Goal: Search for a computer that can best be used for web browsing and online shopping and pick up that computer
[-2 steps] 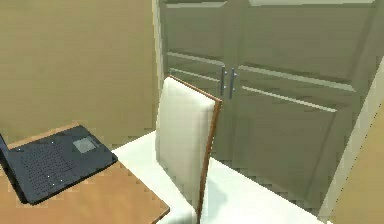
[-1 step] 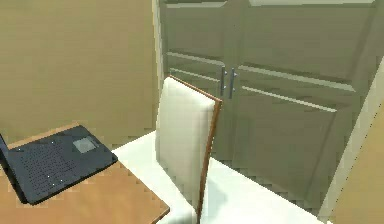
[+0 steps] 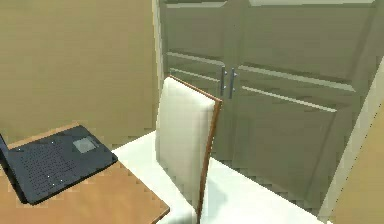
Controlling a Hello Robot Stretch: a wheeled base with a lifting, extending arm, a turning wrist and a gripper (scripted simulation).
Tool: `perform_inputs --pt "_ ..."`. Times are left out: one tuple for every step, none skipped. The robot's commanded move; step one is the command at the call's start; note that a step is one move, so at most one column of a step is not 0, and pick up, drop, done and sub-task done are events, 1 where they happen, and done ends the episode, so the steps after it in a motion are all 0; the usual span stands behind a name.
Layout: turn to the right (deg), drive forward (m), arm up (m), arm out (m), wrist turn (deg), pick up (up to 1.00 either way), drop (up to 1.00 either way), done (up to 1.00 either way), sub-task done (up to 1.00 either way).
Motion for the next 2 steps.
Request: perform_inputs --pt "-45.0 0.00 0.00 0.00 0.0 0.00 0.00 0.00 0.00" --pt "-27.0 0.00 0.00 0.00 0.0 0.00 0.00 0.00 0.00"
